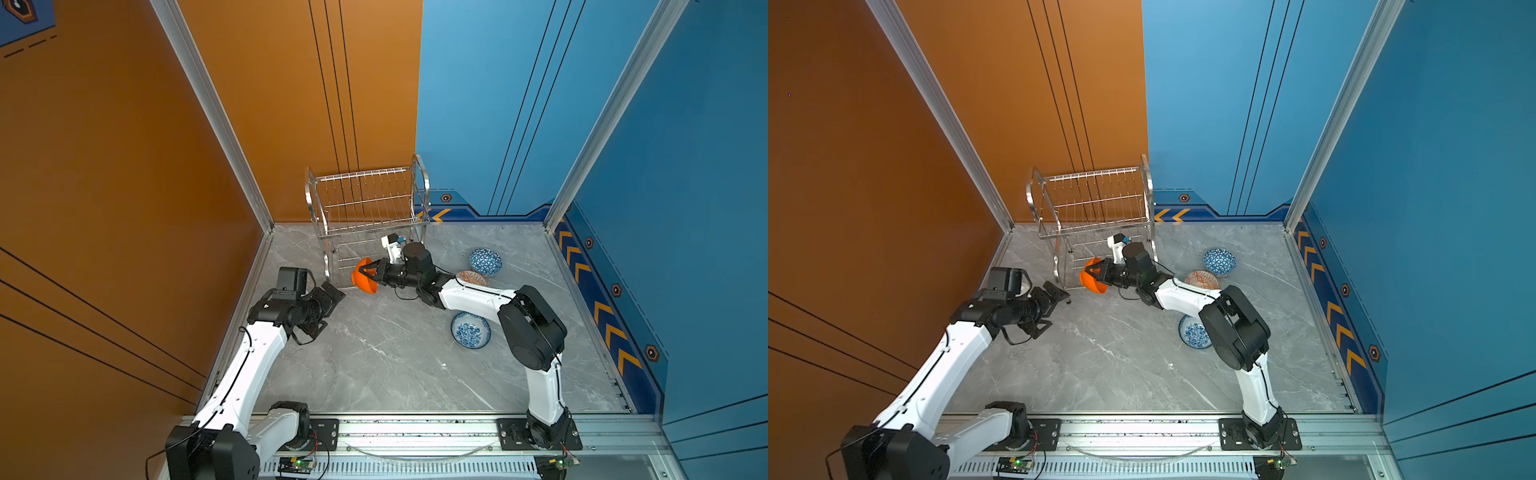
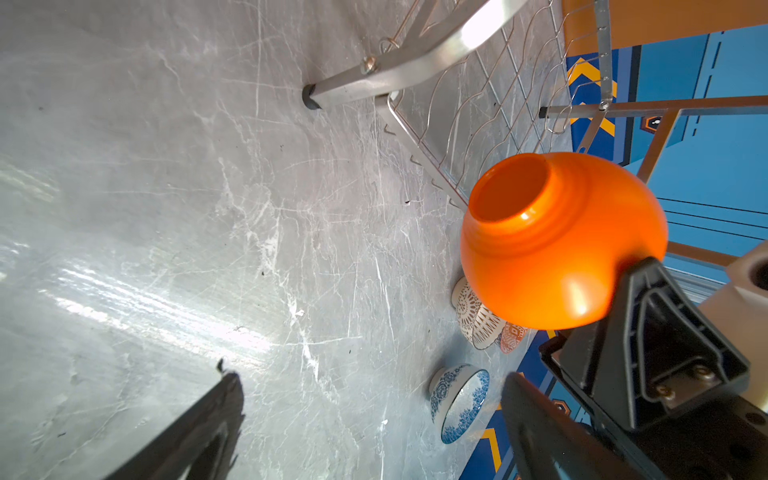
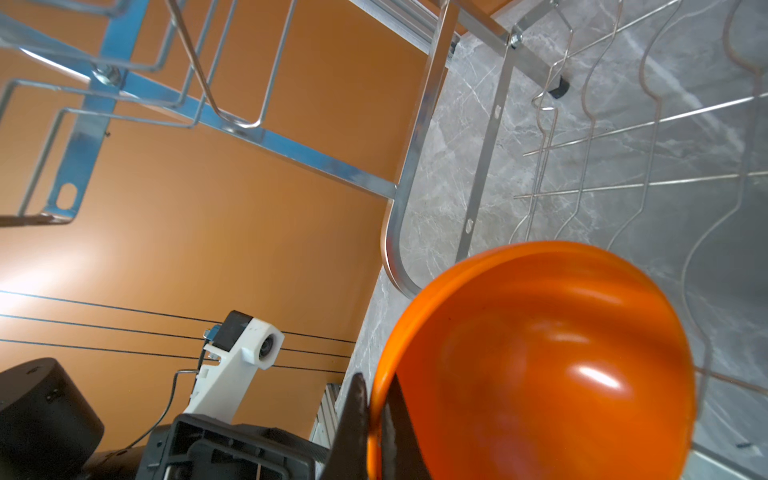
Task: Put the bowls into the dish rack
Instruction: 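Carry the orange bowl with the right gripper toward the dish rack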
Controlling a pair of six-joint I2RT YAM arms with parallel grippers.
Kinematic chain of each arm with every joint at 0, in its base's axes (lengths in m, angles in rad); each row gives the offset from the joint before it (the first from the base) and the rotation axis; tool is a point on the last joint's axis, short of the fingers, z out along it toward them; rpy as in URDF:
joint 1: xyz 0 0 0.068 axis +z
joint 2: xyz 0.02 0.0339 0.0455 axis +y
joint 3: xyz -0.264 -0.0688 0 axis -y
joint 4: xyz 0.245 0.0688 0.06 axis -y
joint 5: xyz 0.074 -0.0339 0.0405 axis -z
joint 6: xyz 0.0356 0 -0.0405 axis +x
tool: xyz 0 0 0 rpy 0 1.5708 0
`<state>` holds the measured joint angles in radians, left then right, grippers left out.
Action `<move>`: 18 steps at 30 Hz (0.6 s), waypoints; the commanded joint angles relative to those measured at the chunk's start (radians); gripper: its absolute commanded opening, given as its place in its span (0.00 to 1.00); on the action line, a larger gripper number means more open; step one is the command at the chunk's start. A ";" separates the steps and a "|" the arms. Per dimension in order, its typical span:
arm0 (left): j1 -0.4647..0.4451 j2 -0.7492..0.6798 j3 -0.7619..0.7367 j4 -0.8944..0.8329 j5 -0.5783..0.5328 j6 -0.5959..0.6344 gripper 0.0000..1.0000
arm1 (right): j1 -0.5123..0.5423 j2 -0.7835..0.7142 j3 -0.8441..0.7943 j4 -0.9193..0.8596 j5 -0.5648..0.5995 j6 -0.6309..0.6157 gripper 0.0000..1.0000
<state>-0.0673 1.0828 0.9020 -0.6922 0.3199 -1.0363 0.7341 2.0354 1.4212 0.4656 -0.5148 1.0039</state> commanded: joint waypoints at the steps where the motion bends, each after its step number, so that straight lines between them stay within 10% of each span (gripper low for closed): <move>1: 0.019 0.008 0.038 -0.045 0.032 0.038 0.98 | -0.007 0.032 0.037 0.039 -0.005 0.038 0.00; 18: 0.073 0.019 0.031 -0.052 0.080 0.062 0.98 | -0.025 0.196 0.201 0.050 -0.001 0.105 0.00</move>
<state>-0.0010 1.0935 0.9154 -0.7166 0.3729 -0.9913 0.7097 2.2105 1.5837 0.5346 -0.5159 1.0916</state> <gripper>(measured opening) 0.979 0.057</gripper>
